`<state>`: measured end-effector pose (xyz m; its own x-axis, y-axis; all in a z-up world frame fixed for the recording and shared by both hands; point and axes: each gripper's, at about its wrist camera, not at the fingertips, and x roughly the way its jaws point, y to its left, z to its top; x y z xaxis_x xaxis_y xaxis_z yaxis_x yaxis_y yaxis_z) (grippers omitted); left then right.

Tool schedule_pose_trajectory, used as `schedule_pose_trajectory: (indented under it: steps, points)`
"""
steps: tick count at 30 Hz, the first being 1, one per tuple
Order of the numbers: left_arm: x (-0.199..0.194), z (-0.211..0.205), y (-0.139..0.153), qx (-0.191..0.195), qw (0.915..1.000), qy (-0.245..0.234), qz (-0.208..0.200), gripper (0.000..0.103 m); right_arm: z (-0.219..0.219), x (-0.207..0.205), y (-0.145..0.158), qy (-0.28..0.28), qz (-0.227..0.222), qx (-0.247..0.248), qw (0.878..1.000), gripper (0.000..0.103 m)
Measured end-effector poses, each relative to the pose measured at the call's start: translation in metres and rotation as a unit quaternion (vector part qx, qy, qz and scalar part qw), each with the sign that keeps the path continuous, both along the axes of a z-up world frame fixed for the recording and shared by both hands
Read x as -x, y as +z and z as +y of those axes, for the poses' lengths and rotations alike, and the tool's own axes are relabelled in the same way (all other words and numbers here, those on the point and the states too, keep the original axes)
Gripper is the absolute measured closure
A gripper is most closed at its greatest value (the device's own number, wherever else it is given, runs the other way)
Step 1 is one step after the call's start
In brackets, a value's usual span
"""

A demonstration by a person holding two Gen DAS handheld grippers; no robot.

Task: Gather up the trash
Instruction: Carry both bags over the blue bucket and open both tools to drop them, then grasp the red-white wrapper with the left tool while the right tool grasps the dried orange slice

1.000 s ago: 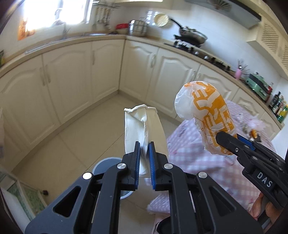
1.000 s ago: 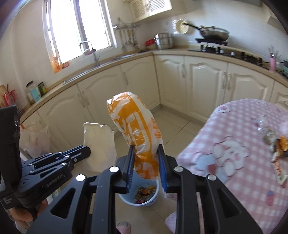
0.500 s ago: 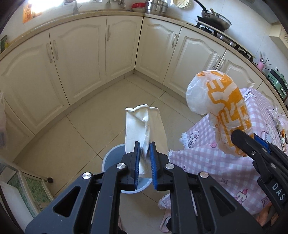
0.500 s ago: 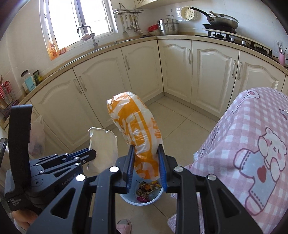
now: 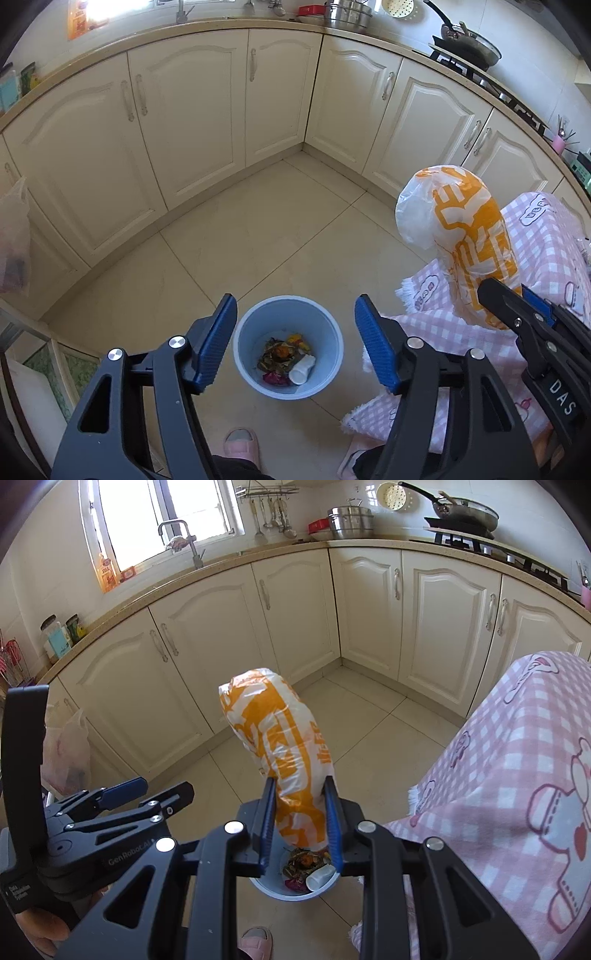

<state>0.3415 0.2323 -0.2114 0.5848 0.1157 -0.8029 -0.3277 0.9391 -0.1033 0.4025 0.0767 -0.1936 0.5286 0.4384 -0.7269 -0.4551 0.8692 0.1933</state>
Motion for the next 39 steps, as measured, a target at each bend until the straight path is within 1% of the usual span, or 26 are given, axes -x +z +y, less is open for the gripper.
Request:
schedule_pose_trajectory:
  steps: [2, 9, 14, 17, 19, 23, 28, 32, 36, 39]
  points:
    - [0.003, 0.004, -0.001, -0.005, 1.0000, 0.004, 0.004, 0.039, 0.007, -0.001, -0.004, 0.007, 0.005, 0.004, 1.000, 0.079]
    - [0.013, 0.024, -0.004, 0.003, 0.9996, 0.027, 0.008, 0.039, 0.026, -0.005, -0.015, 0.018, 0.023, 0.001, 1.000, 0.079]
    - [0.017, 0.037, -0.003, 0.006, 0.9991, 0.041, 0.006, 0.039, 0.042, -0.006, -0.018, 0.027, 0.022, 0.002, 0.999, 0.078]
    - [0.017, 0.042, -0.002, 0.007, 0.9990, 0.045, 0.004, 0.039, 0.048, -0.011, -0.018, 0.026, 0.023, -0.010, 0.999, 0.072]
    - [0.018, 0.043, -0.001, 0.008, 0.9989, 0.045, 0.004, 0.039, 0.051, -0.014, -0.018, 0.022, 0.021, -0.013, 0.999, 0.065]
    - [0.017, 0.040, 0.002, 0.006, 0.9991, 0.042, 0.003, 0.039, 0.053, -0.017, -0.016, 0.025, 0.018, -0.005, 1.000, 0.065]
    - [0.018, 0.032, 0.008, 0.007, 0.9993, 0.036, -0.002, 0.039, 0.042, -0.013, -0.010, 0.019, 0.016, -0.004, 1.000, 0.065]
    - [0.019, 0.017, 0.019, 0.002, 0.9997, 0.020, -0.011, 0.039, 0.022, -0.006, 0.003, 0.007, 0.005, -0.005, 1.000, 0.065]
    - [0.021, -0.007, 0.037, -0.010, 0.9996, -0.004, -0.025, 0.039, -0.006, 0.002, 0.023, -0.011, -0.014, -0.013, 1.000, 0.065]
    - [0.024, -0.029, 0.056, -0.016, 0.9987, -0.021, -0.044, 0.039, -0.034, 0.011, 0.041, -0.029, -0.033, -0.016, 0.999, 0.065]
